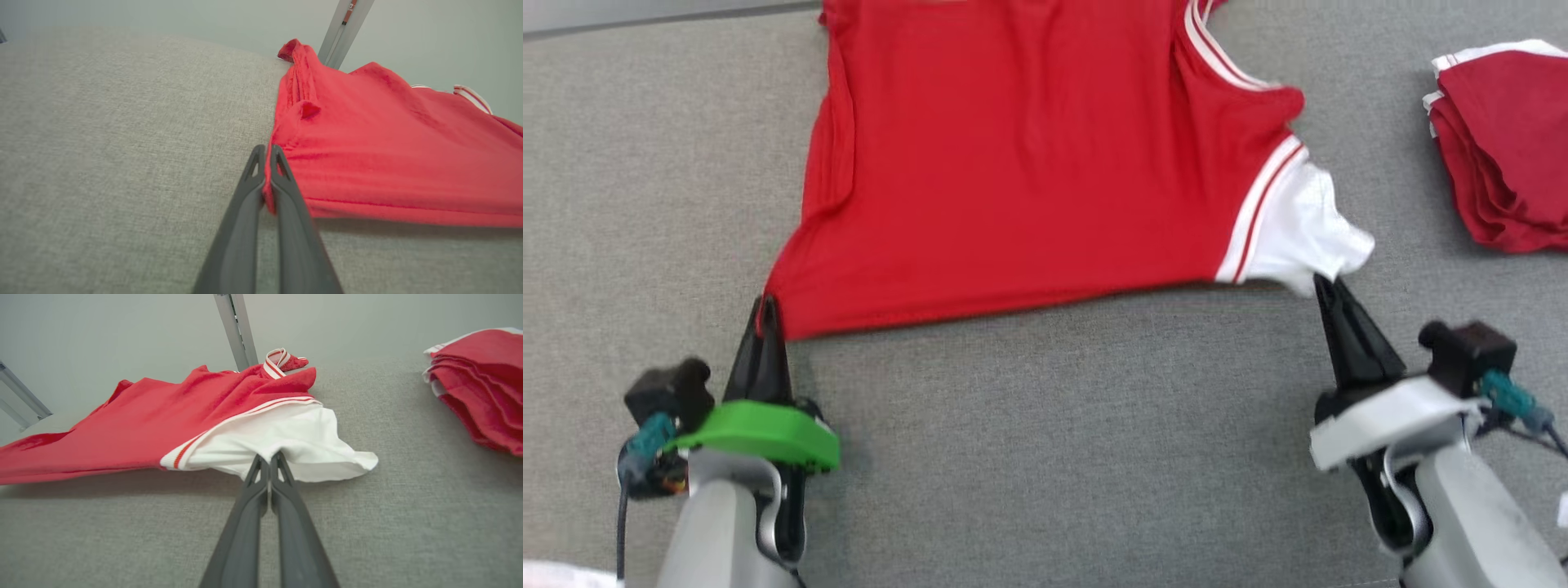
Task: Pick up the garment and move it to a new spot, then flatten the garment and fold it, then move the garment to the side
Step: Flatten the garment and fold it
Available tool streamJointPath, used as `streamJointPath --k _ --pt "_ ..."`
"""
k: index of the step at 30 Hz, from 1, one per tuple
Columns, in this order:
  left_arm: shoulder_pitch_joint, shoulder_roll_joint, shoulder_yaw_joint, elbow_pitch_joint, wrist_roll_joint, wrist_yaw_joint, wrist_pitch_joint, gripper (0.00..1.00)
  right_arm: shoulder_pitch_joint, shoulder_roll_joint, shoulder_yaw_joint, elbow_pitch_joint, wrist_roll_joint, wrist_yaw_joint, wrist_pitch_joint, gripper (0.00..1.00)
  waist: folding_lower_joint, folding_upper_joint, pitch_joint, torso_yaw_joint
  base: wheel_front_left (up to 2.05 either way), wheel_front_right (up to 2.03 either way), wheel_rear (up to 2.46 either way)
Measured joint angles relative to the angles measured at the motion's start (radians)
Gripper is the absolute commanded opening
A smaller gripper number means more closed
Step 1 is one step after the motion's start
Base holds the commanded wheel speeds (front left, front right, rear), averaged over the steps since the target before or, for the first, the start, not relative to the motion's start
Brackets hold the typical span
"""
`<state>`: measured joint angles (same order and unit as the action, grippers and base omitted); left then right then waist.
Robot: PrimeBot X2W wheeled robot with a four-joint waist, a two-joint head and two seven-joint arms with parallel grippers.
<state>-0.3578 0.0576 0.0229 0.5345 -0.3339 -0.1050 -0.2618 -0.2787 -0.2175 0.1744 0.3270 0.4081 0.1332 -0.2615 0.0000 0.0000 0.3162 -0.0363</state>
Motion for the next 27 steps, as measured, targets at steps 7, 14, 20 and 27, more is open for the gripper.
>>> streamJointPath --k 7,14,20,27 --pt "0.261 -0.009 -0.001 -0.216 0.009 0.048 0.007 0.00 0.308 0.063 -0.095 -0.213 -0.072 0.000 0.027 0.00 0.0000 0.0000 -0.063 0.017 0.00 0.00 0.00" --pt "0.393 -0.009 -0.042 -0.439 0.009 0.111 0.114 0.00 0.445 0.098 -0.139 -0.375 -0.106 0.000 0.124 0.00 -0.0001 0.0000 -0.093 0.031 0.00 0.00 0.00" --pt "0.386 0.007 -0.066 -0.495 0.002 0.115 0.233 0.00 0.421 0.070 -0.141 -0.410 -0.114 -0.001 0.194 0.00 -0.0001 0.0000 -0.074 0.030 0.00 0.00 0.00" --pt "0.249 0.039 -0.077 -0.486 -0.032 0.103 0.376 0.00 0.245 -0.002 -0.094 -0.395 -0.101 -0.001 0.282 0.00 0.0000 0.0000 -0.017 0.031 0.00 0.00 0.00"
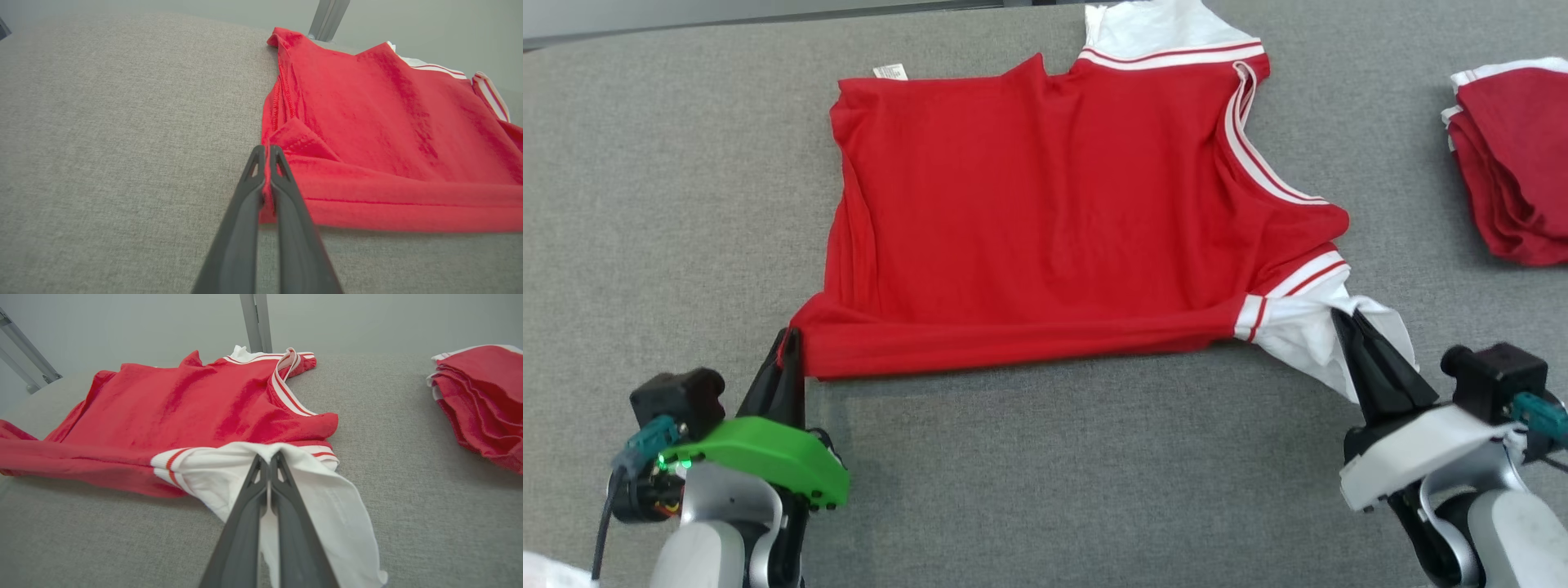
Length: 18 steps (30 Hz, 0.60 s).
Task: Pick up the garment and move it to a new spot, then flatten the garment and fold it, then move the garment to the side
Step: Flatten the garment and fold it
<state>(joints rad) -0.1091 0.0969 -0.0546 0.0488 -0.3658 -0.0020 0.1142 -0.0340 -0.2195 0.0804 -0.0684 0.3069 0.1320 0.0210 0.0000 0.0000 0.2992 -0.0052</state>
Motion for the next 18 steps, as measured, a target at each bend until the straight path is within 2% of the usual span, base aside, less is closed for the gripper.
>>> streamJointPath --k 4,11,12,13,14,15,16,18 --pt "-0.090 0.015 -0.006 0.042 -0.019 -0.018 0.059 0.00 -0.107 -0.047 0.037 0.042 0.009 0.000 0.042 0.00 0.0000 0.0000 0.037 0.003 0.00 0.00 0.00" --pt "-0.217 0.026 -0.009 0.128 -0.030 -0.037 0.052 0.00 -0.280 -0.106 0.101 0.144 0.034 0.000 0.025 0.00 0.0000 0.0000 0.090 0.013 0.00 0.00 0.00" --pt "-0.228 0.025 -0.012 0.138 -0.031 -0.042 0.050 0.18 -0.295 -0.110 0.107 0.159 0.037 0.000 0.020 0.00 0.0000 0.0000 0.094 0.014 0.00 0.00 0.00" --pt "-0.243 0.024 -0.020 0.151 -0.031 -0.044 0.047 0.48 -0.312 -0.114 0.119 0.174 0.040 0.000 0.007 0.00 0.0000 0.0000 0.099 0.016 0.00 0.00 0.00" --pt "-0.255 0.024 -0.027 0.165 -0.031 -0.052 0.045 1.00 -0.328 -0.116 0.128 0.191 0.044 0.000 -0.008 0.14 0.0000 0.0000 0.103 0.018 0.00 0.00 0.00" --pt "-0.261 0.023 -0.031 0.174 -0.031 -0.054 0.037 1.00 -0.340 -0.115 0.136 0.203 0.044 0.000 -0.022 0.47 0.0000 0.0000 0.106 0.018 0.00 0.00 0.00" --pt "-0.267 0.022 -0.036 0.186 -0.031 -0.057 0.027 1.00 -0.351 -0.114 0.144 0.215 0.045 0.000 -0.044 1.00 0.0000 0.0000 0.109 0.019 0.00 0.00 0.00" --pt "-0.271 0.020 -0.039 0.192 -0.028 -0.061 -0.016 1.00 -0.366 -0.113 0.150 0.233 0.044 0.000 -0.095 1.00 0.0000 0.0000 0.111 0.019 0.00 0.00 0.00"
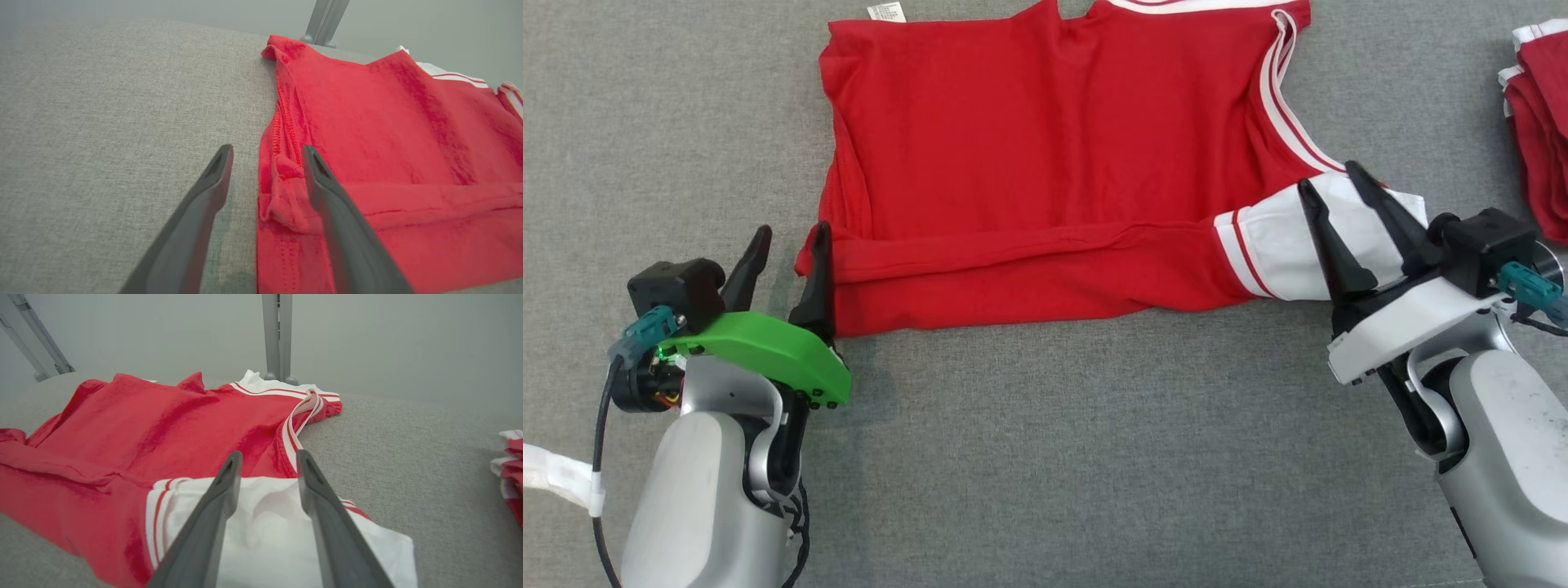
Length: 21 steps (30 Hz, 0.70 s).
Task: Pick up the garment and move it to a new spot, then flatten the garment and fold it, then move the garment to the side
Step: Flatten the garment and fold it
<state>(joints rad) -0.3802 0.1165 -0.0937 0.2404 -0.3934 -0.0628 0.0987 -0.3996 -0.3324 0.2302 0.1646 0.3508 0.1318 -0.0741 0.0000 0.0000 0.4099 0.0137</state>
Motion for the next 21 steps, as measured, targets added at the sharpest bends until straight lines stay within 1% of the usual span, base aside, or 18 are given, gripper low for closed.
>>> streamJointPath --k 4,6,9,13,16,21 --pt "-0.002 -0.005 -0.007 -0.008 0.043 0.003 -0.135 1.00 -0.005 0.012 0.001 0.025 -0.027 0.000 -0.116 1.00 0.0000 0.0000 -0.007 -0.001 0.00 0.00 0.00" --pt "0.009 -0.009 -0.011 -0.021 0.063 0.015 -0.215 1.00 -0.002 0.019 -0.014 0.025 -0.040 0.000 -0.151 1.00 0.0000 0.0000 -0.015 -0.002 0.00 0.00 0.00" --pt "0.041 -0.009 -0.016 -0.046 0.106 0.042 -0.299 1.00 0.023 0.040 -0.048 -0.009 -0.059 0.000 -0.176 1.00 0.0000 0.0000 -0.029 -0.003 0.00 0.00 0.00" --pt "0.105 -0.012 -0.023 -0.102 0.152 0.074 -0.341 1.00 0.108 0.070 -0.094 -0.083 -0.085 0.000 -0.185 1.00 0.0000 0.0000 -0.053 -0.004 0.00 0.00 0.00" --pt "0.163 -0.015 -0.024 -0.137 0.162 0.091 -0.351 1.00 0.179 0.094 -0.115 -0.133 -0.101 0.000 -0.187 1.00 0.0000 0.0000 -0.074 -0.005 0.00 0.00 0.00" --pt "0.240 -0.018 -0.024 -0.165 0.170 0.107 -0.356 1.00 0.284 0.120 -0.143 -0.188 -0.117 0.000 -0.188 1.00 0.0000 0.0000 -0.107 -0.009 0.00 0.00 0.00"
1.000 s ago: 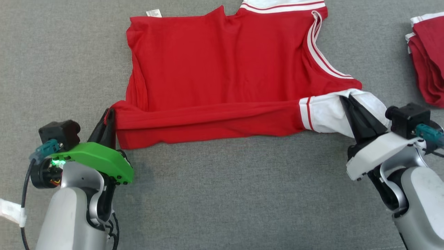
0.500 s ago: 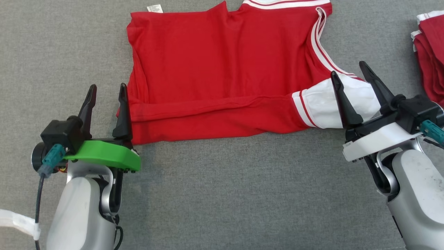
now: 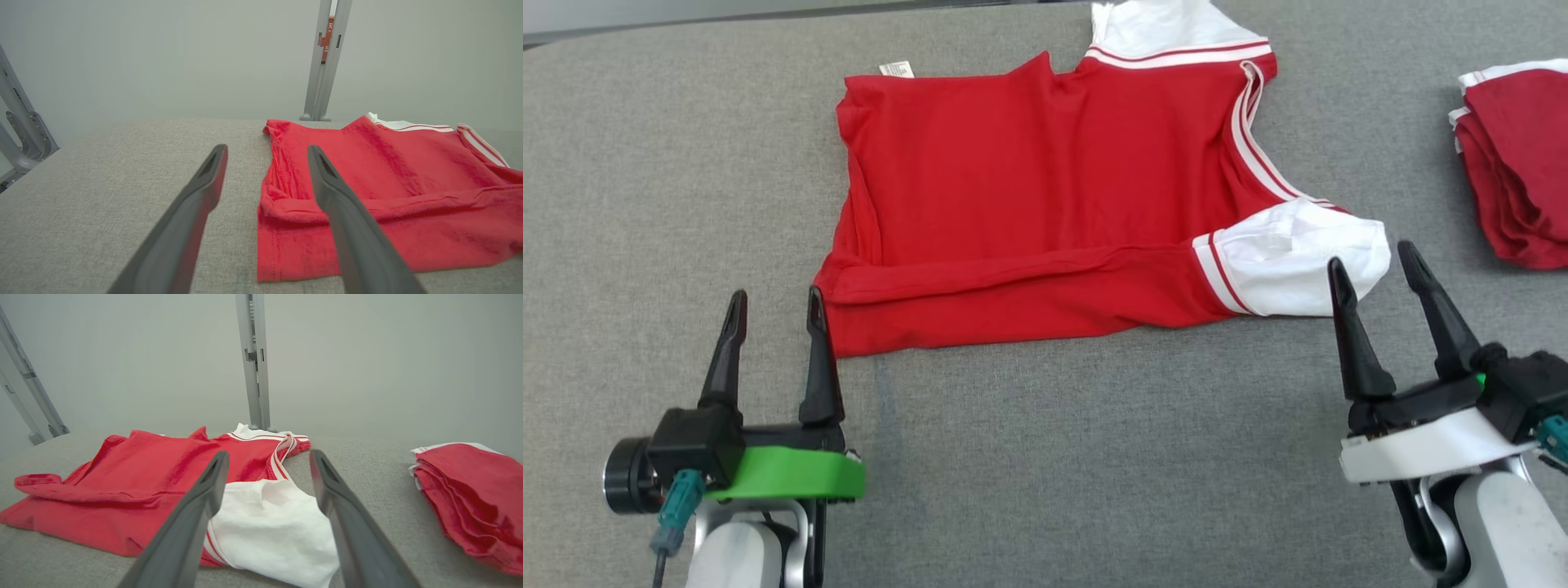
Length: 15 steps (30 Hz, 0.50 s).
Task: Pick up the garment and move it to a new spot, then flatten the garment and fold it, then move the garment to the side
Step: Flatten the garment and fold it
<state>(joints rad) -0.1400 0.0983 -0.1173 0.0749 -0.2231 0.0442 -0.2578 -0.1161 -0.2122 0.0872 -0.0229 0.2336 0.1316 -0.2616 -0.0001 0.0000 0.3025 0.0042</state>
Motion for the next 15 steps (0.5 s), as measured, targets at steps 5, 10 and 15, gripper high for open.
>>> streamJointPath --k 5,10,15 --pt "0.034 -0.004 -0.002 0.000 -0.001 0.002 0.000 1.00 0.044 0.014 -0.004 -0.028 -0.007 0.000 0.000 1.00 0.0000 0.0000 -0.021 -0.006 0.00 0.00 0.00" --pt "0.038 -0.007 -0.011 0.006 -0.001 0.004 -0.002 1.00 0.056 0.016 -0.008 -0.027 -0.007 0.000 0.000 1.00 0.0000 0.0000 -0.031 -0.005 0.00 0.00 0.00" --pt "0.037 -0.007 -0.019 0.070 -0.020 -0.007 0.033 1.00 0.064 0.007 -0.026 0.024 0.005 0.000 0.015 1.00 0.0000 0.0000 -0.022 -0.002 0.00 0.00 0.00"
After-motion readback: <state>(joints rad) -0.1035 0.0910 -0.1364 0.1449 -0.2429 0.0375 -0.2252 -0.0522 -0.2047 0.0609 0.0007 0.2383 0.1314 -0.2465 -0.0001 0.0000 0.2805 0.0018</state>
